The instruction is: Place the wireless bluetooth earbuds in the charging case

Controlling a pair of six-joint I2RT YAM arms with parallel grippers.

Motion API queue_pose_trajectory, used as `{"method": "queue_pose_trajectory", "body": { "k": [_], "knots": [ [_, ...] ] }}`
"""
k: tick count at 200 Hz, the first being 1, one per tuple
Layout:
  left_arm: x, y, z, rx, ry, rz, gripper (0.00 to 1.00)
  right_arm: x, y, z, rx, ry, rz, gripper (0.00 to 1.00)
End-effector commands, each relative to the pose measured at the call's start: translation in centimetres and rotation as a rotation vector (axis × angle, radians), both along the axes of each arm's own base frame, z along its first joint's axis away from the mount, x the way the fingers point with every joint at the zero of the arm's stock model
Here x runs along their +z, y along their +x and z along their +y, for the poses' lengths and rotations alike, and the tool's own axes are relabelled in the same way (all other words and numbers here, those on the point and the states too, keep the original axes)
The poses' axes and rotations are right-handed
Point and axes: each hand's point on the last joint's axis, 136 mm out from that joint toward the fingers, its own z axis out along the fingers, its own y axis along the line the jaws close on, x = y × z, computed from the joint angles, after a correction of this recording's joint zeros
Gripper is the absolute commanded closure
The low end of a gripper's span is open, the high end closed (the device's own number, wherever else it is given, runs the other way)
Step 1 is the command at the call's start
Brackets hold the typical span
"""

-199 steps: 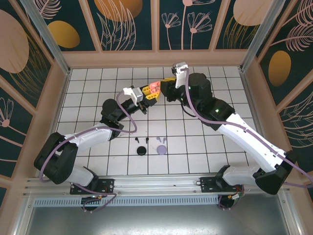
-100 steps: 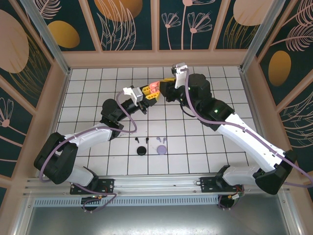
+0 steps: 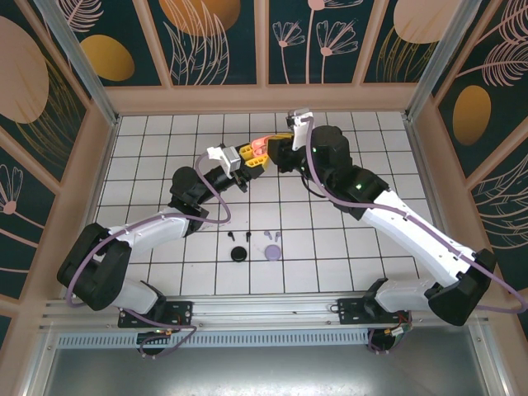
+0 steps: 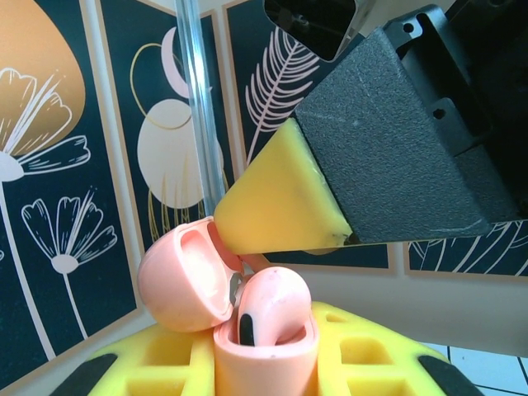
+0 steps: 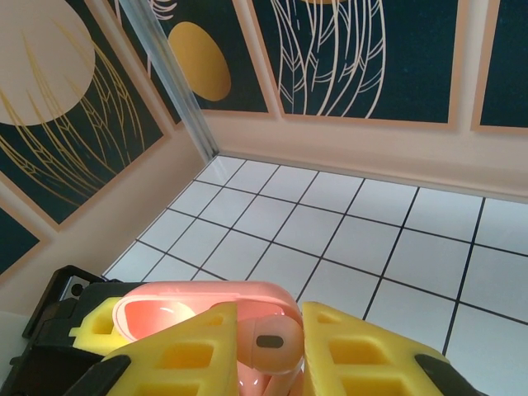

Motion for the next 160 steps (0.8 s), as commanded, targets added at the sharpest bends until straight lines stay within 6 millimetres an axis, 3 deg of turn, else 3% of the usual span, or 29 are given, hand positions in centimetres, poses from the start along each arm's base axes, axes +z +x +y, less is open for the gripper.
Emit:
{"method": "queue_pose_trajectory", "body": {
  "k": [1, 160],
  "knots": [
    [3.5, -1.9, 0.4, -0.042, -0.068, -0.099, 1.00, -1.6, 0.6, 0.0, -0.006, -0.034, 0.011, 0.79],
    [3.4, -1.5, 0.1, -0.041, -0.073, -0.088, 1.00, -6.2, -2.5, 2.4, 0.141, -0.241, -0.024, 0.78]
  ]
}}
